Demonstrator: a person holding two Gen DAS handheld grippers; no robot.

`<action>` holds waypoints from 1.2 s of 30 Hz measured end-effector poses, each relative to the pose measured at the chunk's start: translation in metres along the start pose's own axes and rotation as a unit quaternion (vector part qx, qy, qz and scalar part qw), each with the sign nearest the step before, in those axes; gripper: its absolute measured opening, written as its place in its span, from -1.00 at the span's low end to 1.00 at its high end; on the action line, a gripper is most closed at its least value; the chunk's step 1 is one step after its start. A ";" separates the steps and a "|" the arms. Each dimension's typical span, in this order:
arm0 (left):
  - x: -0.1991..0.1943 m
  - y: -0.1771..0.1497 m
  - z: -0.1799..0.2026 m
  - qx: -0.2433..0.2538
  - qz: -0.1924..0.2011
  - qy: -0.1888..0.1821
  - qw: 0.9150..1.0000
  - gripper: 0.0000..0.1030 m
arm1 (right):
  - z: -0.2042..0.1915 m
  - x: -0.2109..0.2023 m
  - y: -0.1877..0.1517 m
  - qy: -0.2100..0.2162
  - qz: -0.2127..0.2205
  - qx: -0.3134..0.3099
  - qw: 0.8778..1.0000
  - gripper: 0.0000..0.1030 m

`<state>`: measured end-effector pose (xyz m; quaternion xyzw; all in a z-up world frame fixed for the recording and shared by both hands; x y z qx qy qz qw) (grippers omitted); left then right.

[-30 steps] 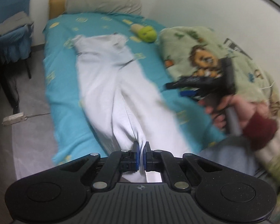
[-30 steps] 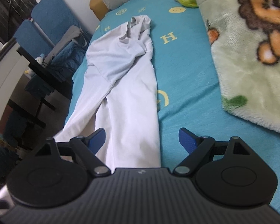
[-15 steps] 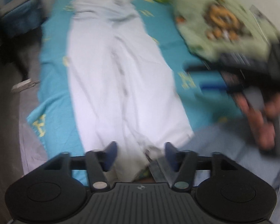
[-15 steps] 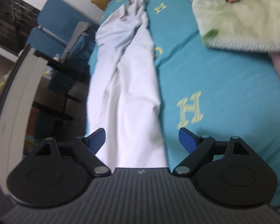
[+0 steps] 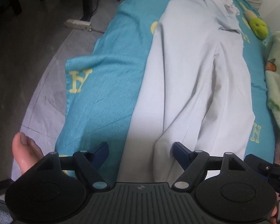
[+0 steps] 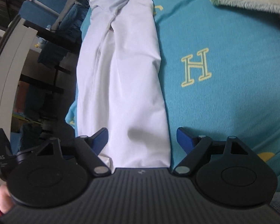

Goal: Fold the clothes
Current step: 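Grasp the shirt hem end with the left gripper while the right gripper grasps beside it, then lift the hem with both grippers, fold it toward the collar and release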

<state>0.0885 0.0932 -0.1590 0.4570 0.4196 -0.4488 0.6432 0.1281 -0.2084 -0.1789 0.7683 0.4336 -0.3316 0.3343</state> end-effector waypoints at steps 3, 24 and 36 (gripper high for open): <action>0.005 -0.003 -0.011 -0.025 -0.024 -0.011 0.999 0.45 | -0.001 0.003 -0.002 -0.008 -0.005 -0.004 1.000 0.60; -0.015 -0.033 0.020 0.095 -0.032 -0.073 0.992 -0.85 | -0.038 0.000 -0.035 -0.076 -0.018 -0.172 0.982 -0.84; -0.169 0.008 0.054 0.032 0.205 -0.225 0.952 -0.92 | -0.054 -0.121 0.013 0.006 0.144 -0.105 0.984 -0.88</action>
Point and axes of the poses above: each gripper's, at about its wrist camera, not at the fingertips, and x roughly the way its jaws point, z to its right, y to its top, the point moved 5 cm from there along x, roughly the way its jaws point, and after that the axes turned 2 degrees about -y, right-handed, at the moved point
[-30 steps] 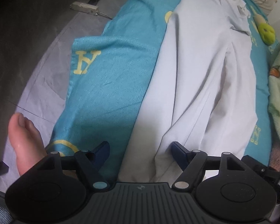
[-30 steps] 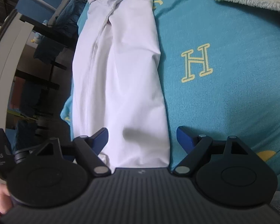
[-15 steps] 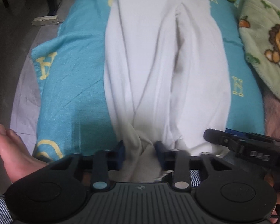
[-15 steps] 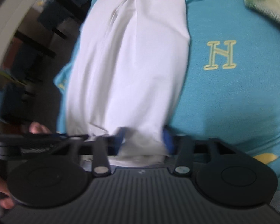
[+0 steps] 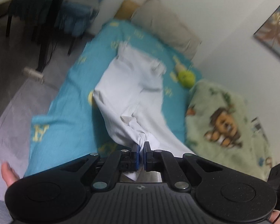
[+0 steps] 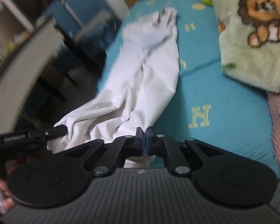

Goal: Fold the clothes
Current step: 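Lift the hem with both grippers, fold it toward the collar and release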

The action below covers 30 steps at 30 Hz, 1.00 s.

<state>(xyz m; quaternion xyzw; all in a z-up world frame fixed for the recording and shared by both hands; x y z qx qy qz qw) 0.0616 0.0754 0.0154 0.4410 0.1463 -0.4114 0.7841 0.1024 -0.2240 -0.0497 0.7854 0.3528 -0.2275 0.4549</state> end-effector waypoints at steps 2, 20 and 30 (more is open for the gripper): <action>-0.017 0.016 0.016 -0.002 0.024 -0.017 1.000 -0.92 | -0.005 -0.020 0.015 0.016 0.024 0.013 0.999 -0.88; -0.148 -0.039 0.093 0.067 0.067 -0.050 0.994 -0.92 | -0.018 -0.148 0.004 0.068 0.100 -0.008 0.993 -0.88; -0.057 -0.008 0.080 0.104 0.051 0.020 0.993 -0.91 | 0.008 -0.075 0.032 0.042 0.071 0.015 0.996 -0.88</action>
Point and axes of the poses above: each gripper's, at about its wrist camera, not at the fingertips, and x roughly the way its jaws point, z to its right, y to its top, the point moved 5 cm from there along x, roughly the way its jaws point, and after that the axes turned 2 degrees about -y, right-handed, at the moved point
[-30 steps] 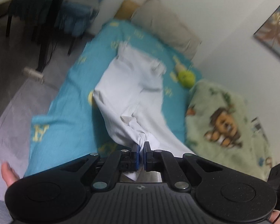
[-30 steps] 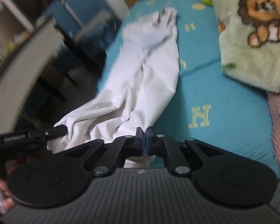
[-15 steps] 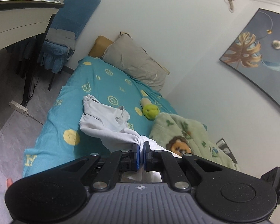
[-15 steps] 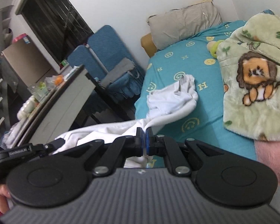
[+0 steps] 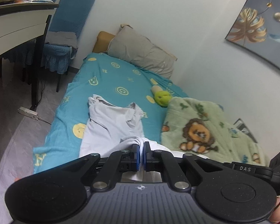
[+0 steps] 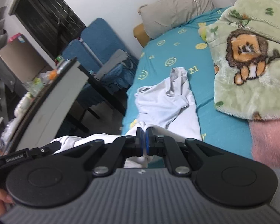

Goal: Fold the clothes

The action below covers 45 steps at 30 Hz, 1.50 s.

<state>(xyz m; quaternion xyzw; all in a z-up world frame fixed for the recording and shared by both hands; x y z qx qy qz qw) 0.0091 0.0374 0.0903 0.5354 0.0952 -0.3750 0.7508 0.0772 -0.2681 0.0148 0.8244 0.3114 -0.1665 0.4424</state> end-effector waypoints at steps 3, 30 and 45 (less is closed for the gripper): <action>0.046 0.014 -0.012 0.018 -0.006 0.023 1.000 -0.91 | 0.013 0.042 0.014 -0.013 -0.011 0.005 1.000 -0.88; 0.311 0.000 -0.130 0.096 -0.067 0.098 0.988 -0.82 | 0.092 0.269 0.027 -0.111 -0.093 -0.011 0.989 -0.85; 0.219 -0.007 -0.129 0.053 -0.031 0.088 0.994 0.42 | 0.061 0.206 0.019 -0.087 -0.045 -0.021 0.995 0.68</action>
Point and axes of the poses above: each gripper's, at about its wrist camera, not at the fingertips, and x roughly the way its jaws point, z to its right, y to its top, the point moved 5 cm from there along x, roughly the way its jaws point, and after that the axes turned 2 degrees about -y, right-handed, at the moved point
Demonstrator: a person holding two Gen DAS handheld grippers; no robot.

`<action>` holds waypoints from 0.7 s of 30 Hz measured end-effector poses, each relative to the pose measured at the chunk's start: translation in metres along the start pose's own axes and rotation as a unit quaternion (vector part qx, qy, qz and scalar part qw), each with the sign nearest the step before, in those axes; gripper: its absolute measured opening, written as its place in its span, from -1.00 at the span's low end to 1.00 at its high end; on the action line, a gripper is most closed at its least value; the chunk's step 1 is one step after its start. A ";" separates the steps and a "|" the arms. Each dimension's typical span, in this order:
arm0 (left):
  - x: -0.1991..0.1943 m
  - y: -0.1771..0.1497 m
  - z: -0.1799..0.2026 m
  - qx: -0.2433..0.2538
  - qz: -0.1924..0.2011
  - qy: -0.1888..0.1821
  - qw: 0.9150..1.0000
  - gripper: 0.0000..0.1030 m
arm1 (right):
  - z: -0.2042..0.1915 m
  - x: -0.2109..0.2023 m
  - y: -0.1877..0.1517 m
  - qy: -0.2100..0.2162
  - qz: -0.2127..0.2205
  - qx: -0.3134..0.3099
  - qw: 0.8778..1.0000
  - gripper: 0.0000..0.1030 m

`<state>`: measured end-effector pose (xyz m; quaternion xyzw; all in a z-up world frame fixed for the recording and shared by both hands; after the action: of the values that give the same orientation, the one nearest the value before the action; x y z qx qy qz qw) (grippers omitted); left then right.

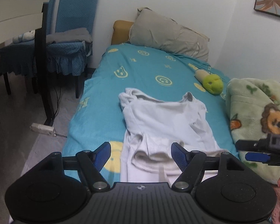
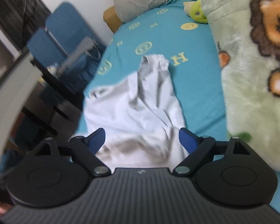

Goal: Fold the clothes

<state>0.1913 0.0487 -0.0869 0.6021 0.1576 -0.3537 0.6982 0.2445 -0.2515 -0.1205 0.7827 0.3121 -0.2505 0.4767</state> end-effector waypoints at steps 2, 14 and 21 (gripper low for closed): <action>0.000 -0.011 0.000 -0.009 -0.024 -0.004 1.000 0.37 | 0.001 -0.002 -0.014 -0.019 -0.011 -0.017 1.000 0.61; 0.021 -0.056 -0.013 -0.023 -0.099 0.018 0.995 -0.88 | 0.033 0.020 -0.047 -0.055 -0.071 0.024 0.996 -0.56; 0.006 -0.046 -0.012 -0.009 -0.062 0.043 0.997 -0.97 | 0.027 0.011 -0.048 -0.081 -0.046 -0.018 0.996 -0.87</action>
<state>0.1662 0.0576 -0.1269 0.5995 0.2275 -0.3690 0.6729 0.2146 -0.2565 -0.1673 0.7363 0.3124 -0.3289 0.5021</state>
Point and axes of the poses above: each gripper's, at about its wrist camera, not at the fingertips, and x roughly the way its jaws point, z to its right, y to its top, the point moved 5 cm from there along x, roughly the way its jaws point, and after that the axes turned 2 degrees about -y, right-handed, at the moved point
